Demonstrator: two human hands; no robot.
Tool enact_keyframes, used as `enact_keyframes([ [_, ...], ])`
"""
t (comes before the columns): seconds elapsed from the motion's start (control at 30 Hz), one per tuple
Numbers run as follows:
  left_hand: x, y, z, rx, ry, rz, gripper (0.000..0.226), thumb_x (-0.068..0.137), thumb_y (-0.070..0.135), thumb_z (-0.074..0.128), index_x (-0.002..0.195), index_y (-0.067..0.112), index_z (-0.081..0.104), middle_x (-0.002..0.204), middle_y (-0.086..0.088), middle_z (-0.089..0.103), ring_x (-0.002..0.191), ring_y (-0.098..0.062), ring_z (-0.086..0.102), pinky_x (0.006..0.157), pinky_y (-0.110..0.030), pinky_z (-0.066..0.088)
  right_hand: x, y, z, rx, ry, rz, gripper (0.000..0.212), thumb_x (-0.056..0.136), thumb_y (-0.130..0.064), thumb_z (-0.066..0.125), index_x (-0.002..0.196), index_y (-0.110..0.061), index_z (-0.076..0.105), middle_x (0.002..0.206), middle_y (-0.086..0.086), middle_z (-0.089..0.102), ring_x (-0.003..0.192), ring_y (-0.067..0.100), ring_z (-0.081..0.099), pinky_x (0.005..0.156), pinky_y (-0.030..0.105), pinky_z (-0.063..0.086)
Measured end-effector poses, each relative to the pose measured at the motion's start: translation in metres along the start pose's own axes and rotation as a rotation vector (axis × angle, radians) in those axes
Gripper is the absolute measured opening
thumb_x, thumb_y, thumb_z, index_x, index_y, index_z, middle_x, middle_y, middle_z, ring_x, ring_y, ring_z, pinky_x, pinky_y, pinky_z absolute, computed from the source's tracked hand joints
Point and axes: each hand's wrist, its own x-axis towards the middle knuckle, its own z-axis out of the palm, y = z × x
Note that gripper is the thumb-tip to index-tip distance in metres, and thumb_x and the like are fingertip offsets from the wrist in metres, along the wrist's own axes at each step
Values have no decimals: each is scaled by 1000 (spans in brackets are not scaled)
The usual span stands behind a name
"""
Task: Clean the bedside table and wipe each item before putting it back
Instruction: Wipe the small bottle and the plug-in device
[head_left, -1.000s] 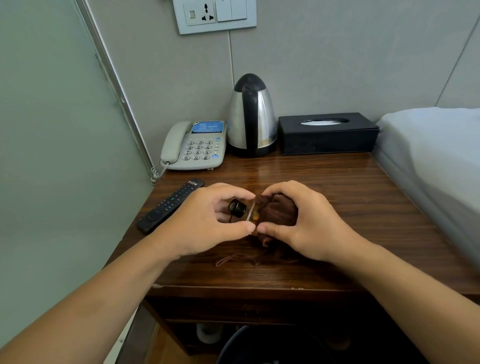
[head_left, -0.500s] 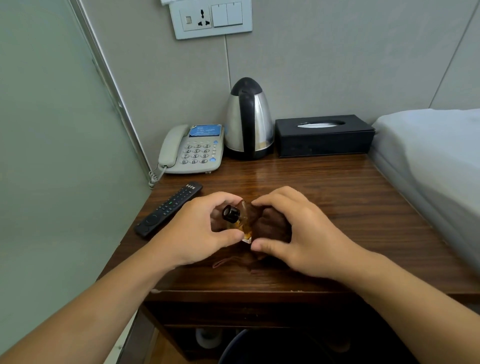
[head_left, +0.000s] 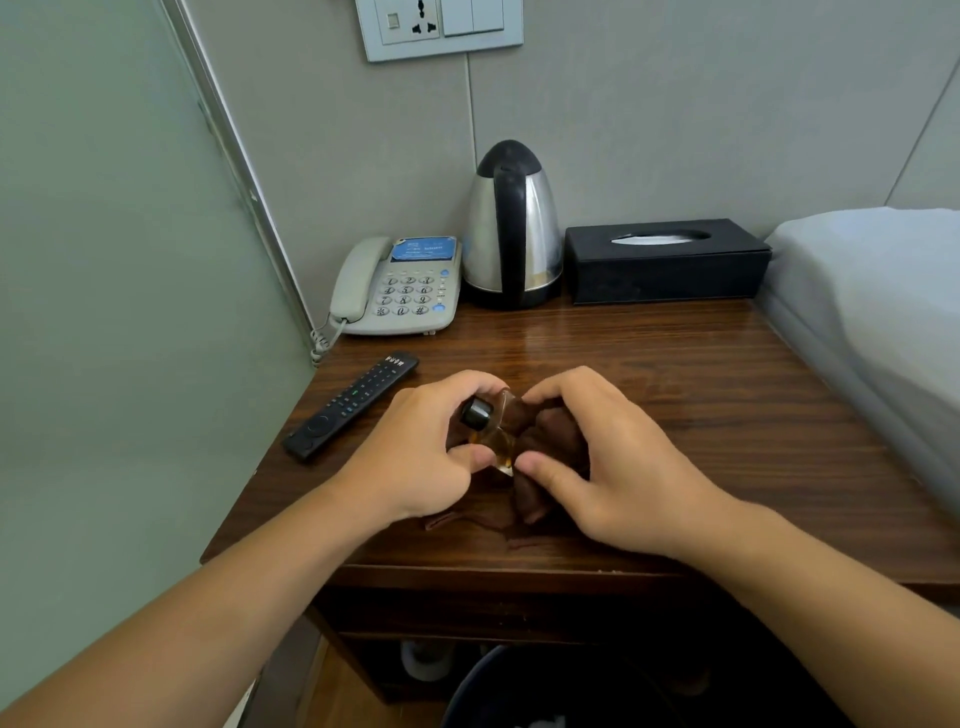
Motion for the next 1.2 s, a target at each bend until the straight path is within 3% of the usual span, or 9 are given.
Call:
enact_keyframes([
  [0.13,1,6,-3,50,-9,25,66,83,8,82,131,47,58,123,23,64,123,-1,58,112,-40,47,21,10,-9,88,6,129,40,90,-43,74,125,-29,59,116,-12,61,108,4,59,95,36,54],
  [0.23,0,8,-7,80,-28,26,64,87,7,79,131,48,58,123,28,61,123,3,54,112,-36,45,15,8,-7,65,-28,131,46,88,-43,77,128,-29,59,117,-12,59,109,4,58,97,31,52],
  [0.43,-9,11,-5,24,-18,40,69,71,75,69,134,48,58,129,23,60,123,-4,59,105,-41,51,9,4,-4,41,2,103,50,87,-46,76,130,-28,59,119,-14,58,111,4,56,98,27,50],
  [0.5,-7,10,-4,-48,2,27,59,72,68,72,127,49,62,123,18,65,114,-9,66,100,-44,55,8,3,-7,40,-6,85,49,87,-46,76,130,-27,60,118,-14,58,111,3,56,97,26,50],
  [0.57,-5,8,-4,-132,-1,16,46,75,41,77,119,49,66,118,13,69,107,-16,70,94,-48,58,7,5,-14,17,21,79,45,86,-43,77,125,-29,62,115,-14,59,108,2,57,94,24,49],
  [0.73,-6,-2,-7,-144,-66,-31,70,79,-2,76,122,50,60,127,16,63,130,-10,57,111,-47,48,6,17,-37,0,167,137,40,83,-40,79,119,-33,63,110,-18,60,103,-2,58,86,10,41],
  [0.83,-8,-6,-8,-62,-85,-68,65,84,6,80,123,53,55,133,19,60,130,-5,55,114,-43,46,3,11,-30,34,155,91,39,83,-41,78,119,-36,62,111,-21,59,105,-3,58,88,8,42],
  [0.93,-11,-3,-10,113,-42,-78,58,87,20,81,126,51,53,130,19,60,121,-5,56,105,-35,47,0,1,-14,64,102,26,39,86,-36,80,122,-28,66,114,-16,60,110,3,59,95,26,51],
  [1.2,-17,-9,-1,-60,78,-38,51,72,23,78,118,42,63,109,16,72,109,-7,68,98,-44,55,-3,-15,25,121,165,-28,42,85,-35,78,125,-23,69,117,-13,61,113,10,59,97,37,52],
])
